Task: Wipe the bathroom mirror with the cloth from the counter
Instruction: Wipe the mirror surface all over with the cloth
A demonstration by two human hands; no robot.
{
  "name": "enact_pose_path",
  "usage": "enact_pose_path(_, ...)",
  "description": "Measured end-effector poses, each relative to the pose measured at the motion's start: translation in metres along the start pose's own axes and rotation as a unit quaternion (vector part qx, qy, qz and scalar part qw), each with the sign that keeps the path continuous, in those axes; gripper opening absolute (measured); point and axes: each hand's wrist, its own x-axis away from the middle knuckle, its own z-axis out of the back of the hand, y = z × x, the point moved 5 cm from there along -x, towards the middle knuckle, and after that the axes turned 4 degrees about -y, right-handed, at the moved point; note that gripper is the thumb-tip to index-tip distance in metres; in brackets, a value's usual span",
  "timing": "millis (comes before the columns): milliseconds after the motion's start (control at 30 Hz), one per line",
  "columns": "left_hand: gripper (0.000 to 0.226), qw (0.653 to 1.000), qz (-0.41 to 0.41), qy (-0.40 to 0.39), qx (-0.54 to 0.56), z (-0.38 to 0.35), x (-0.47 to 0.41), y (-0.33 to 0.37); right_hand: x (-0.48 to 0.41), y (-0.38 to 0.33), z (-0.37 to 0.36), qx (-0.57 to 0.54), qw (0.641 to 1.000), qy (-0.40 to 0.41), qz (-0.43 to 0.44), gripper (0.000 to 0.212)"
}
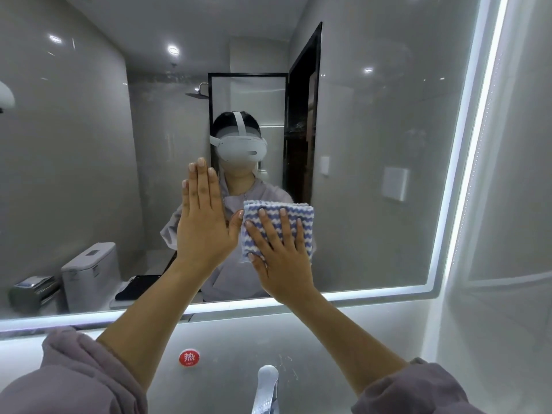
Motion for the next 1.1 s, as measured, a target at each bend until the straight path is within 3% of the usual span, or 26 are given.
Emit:
enact_pose_path(300,0.091,1.000,-0.004,0.003,0.003,0.000,0.000,-0.001,-0.006,0.009,0.005,-0.008,1.000,0.009,0.009,0.056)
enact_pose_path(867,0.088,0.999,-0.001,-0.011,-0.037,-0.002,0.000,0.001,-0.173,0.055,0.102,0.024,0.997,0.068,-0.030,0.058)
enact_pose_path(1100,0.088,0.999,-0.002,-0.013,-0.036,-0.002,0.000,0.001,-0.192,0.061,0.113,0.023,0.995,0.091,-0.039,0.057)
